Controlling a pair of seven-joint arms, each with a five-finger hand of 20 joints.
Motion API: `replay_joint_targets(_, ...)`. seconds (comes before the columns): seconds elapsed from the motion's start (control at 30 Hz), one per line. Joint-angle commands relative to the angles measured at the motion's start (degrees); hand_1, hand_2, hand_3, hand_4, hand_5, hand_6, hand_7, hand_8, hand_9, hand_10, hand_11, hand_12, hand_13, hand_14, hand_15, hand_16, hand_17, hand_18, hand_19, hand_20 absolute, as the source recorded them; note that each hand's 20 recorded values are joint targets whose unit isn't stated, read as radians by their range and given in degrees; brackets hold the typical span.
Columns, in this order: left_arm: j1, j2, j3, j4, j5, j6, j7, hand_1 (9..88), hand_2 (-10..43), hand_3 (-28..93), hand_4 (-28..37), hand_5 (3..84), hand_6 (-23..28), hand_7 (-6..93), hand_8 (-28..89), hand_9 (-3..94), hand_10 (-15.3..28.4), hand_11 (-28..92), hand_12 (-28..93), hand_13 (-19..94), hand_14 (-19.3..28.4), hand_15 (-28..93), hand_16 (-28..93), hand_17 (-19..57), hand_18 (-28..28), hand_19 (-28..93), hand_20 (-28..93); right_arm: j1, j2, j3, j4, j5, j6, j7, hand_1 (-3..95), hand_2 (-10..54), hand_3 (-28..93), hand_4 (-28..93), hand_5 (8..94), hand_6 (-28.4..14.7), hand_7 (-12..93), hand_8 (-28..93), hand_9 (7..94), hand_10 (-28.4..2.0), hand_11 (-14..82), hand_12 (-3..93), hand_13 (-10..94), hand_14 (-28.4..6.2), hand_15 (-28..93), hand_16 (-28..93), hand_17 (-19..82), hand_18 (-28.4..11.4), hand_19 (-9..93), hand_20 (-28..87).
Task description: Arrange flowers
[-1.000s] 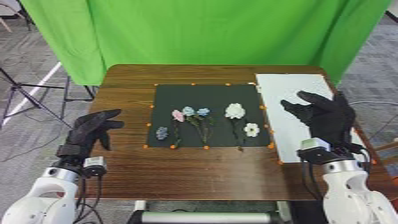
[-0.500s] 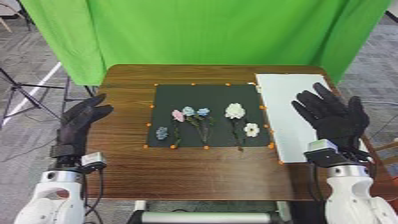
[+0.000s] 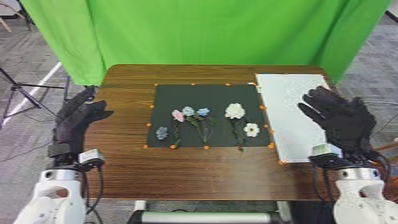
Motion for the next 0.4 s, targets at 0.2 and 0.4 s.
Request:
replay_joint_targets(0.2, 0.77, -2.23, -0.83, 1.08, -0.88, -7.15, -3.14, 28.0, -6.1, 66, -14.3, 42.5, 1.0, 14.1, -8, 51.4, 14.8, 21, 12, 48, 20.5, 27, -5, 6.4, 13.8, 14, 16, -1.65, -1.23, 2.21, 1.62, -10.36, -9.85, -0.49, 4.1, 2.1, 73, -14, 36.0, 1.0, 0, -5, 31.0, -13.7, 1.6, 13.1, 15, -16.4, -7, 27, 7, -17.3, 2, 20)
replay_joint_targets(0.4, 0.87, -2.55, -1.26, 0.79, -1.42, -8.55, -3.5, 27.3, -6.0, 66, -14.3, 43.2, 1.1, 14.0, -8, 51.6, 15.0, 21, 12, 49, 20.6, 27, -4, 6.3, 13.4, 13, 15, -1.11, -1.21, 2.41, 1.43, -16.93, -12.97, 3.93, 5.1, 2.0, 73, -14, 33.7, 0.6, -2, -5, 29.2, -13.7, 1.0, 12.6, 10, -16.2, -10, 27, 4, -13.5, 0, 20)
